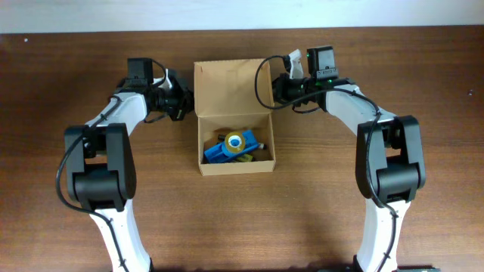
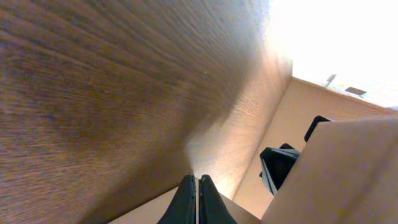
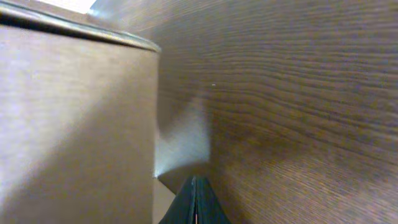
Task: Pack container
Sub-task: 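Push the box lid flaps upward with both grippers to close it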
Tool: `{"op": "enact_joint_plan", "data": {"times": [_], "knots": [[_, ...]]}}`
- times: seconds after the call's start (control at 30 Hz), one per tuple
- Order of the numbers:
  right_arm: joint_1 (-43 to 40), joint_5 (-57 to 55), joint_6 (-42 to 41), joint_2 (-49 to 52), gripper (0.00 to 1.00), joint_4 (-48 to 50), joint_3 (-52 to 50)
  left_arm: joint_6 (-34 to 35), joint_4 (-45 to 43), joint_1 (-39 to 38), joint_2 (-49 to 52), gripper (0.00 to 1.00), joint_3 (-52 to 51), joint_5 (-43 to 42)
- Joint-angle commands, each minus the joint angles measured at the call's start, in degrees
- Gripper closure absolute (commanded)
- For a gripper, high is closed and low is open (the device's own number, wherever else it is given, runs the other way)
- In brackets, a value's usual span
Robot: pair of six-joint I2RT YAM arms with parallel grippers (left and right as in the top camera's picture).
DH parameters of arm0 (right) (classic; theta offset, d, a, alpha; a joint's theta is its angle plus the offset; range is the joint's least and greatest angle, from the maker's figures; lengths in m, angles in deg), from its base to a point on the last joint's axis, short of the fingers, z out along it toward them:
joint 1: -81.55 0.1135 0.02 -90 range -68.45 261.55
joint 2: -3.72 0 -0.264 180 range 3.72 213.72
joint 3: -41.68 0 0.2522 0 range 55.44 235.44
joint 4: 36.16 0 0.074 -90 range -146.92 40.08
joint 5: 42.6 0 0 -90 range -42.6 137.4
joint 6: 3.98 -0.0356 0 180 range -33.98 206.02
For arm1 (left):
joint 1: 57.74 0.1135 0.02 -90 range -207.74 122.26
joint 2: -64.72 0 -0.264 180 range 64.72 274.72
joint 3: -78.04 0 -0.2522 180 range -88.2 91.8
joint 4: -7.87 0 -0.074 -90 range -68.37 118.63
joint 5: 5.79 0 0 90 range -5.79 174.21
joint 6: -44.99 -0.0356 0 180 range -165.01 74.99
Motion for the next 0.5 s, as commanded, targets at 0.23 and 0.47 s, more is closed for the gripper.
{"op": "enact_joint_plan", "data": {"times": [0.23,0.47], "knots": [[-1.68,9.79,12.15,-2.43,0.97,1.05,1.2,-6.69,-0.28,0.96,0.42,0.98,5.9,-7.26],[-1.92,11.89,13.64,-6.99,0.97,0.76,1.2,-8.83,0.57,0.9,0.39,0.98,9.03,-11.67]]}}
